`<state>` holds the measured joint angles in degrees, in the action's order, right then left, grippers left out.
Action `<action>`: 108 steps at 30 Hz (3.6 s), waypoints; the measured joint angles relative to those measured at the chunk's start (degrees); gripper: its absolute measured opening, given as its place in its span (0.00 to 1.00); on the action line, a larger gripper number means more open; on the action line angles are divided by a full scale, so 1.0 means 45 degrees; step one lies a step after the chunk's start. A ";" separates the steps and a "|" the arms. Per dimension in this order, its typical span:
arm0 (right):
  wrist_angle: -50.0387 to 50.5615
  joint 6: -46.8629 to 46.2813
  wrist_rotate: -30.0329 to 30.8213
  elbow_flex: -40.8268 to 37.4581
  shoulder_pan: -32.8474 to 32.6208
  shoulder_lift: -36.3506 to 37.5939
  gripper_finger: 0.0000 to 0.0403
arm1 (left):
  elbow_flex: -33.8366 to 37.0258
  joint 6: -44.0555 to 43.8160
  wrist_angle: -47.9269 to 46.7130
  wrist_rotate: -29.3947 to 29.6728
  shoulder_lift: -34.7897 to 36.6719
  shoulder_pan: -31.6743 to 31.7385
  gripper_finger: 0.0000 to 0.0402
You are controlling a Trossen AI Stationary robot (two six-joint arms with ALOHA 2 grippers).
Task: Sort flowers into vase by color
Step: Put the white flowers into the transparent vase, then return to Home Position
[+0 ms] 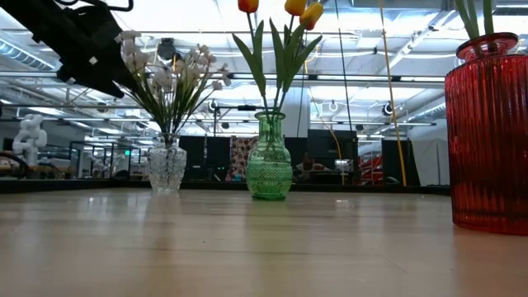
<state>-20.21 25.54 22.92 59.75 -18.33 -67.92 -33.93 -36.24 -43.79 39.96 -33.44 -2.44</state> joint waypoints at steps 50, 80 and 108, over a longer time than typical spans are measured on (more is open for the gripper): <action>0.0180 0.0049 0.0000 0.0000 0.0000 0.0000 0.68 | -0.7236 0.0648 -0.4518 0.3262 -0.2356 -0.2962 0.46; 0.0219 0.0141 0.0000 0.0000 0.0003 0.0000 0.68 | -0.4817 -0.1763 -0.4516 0.5190 -0.5234 -0.0628 0.22; 0.0525 0.0135 0.0000 0.0005 -0.0016 0.0234 0.68 | -0.5694 0.5475 0.1392 0.2067 -0.4709 0.0813 0.38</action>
<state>-17.85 26.15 22.92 59.77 -18.40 -66.87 -59.55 -11.61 -37.53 49.26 -54.63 1.21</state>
